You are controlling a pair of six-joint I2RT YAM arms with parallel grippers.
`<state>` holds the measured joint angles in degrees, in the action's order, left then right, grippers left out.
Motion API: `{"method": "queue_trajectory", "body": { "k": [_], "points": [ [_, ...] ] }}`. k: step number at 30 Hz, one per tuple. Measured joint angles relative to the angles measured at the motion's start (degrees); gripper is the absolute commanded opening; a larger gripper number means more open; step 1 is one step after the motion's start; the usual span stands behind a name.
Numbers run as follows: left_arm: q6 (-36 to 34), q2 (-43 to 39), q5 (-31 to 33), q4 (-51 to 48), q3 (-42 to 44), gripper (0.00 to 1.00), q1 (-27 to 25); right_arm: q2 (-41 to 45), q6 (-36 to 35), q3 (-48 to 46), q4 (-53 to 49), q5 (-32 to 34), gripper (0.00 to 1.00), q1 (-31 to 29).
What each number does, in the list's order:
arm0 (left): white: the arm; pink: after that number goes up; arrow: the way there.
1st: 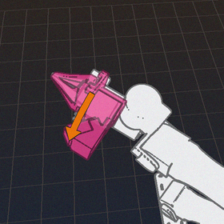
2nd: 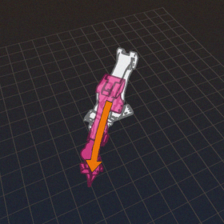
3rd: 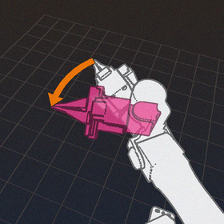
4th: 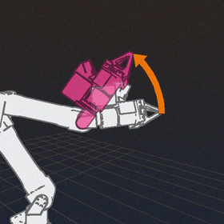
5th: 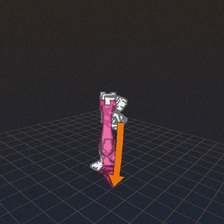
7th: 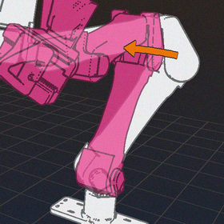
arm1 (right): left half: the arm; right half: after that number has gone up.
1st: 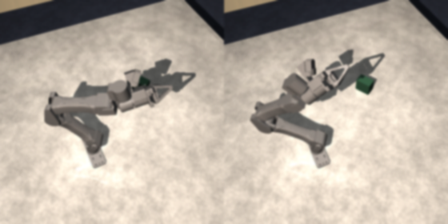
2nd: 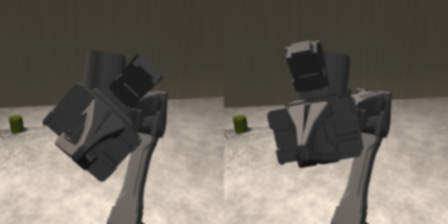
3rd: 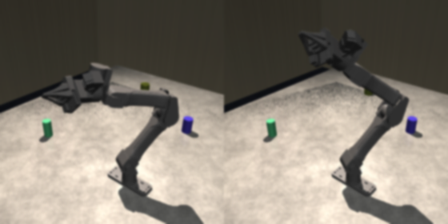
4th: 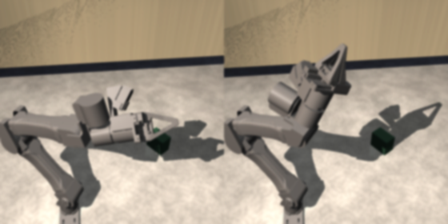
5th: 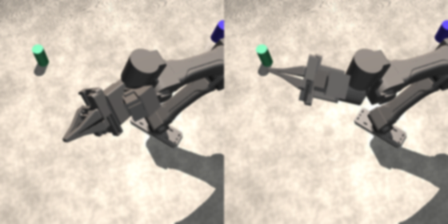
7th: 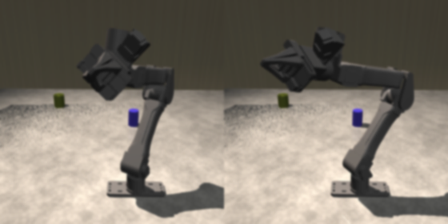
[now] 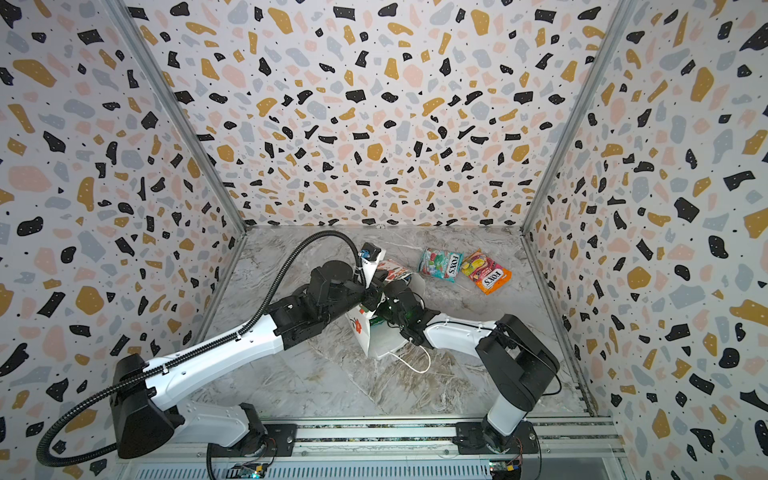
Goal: Take the snacks out of the paper bag
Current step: 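Grasp the green Spring Tea pack with the right gripper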
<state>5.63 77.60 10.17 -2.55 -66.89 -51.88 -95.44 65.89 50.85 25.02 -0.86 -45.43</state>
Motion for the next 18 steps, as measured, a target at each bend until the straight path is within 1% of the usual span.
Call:
{"method": "queue_trajectory", "body": {
  "k": [8, 9, 18],
  "points": [
    [0.00, 0.00, 1.40, 0.00, 0.00, 0.00, 0.00, -1.05, -1.64, 0.39, 1.25, -2.19, 0.02, 0.59],
    [0.00, 0.00, 1.62, 0.00, 0.00, 0.00, 0.00, -1.05, -2.05, 0.39, 1.51, -2.36, 0.00, 0.57],
    [0.00, 0.76, 4.37, -0.09, 0.00, 0.00, -0.02, -0.59, -6.82, -0.35, 2.16, -3.63, 0.00, 0.20]
  ]
}}
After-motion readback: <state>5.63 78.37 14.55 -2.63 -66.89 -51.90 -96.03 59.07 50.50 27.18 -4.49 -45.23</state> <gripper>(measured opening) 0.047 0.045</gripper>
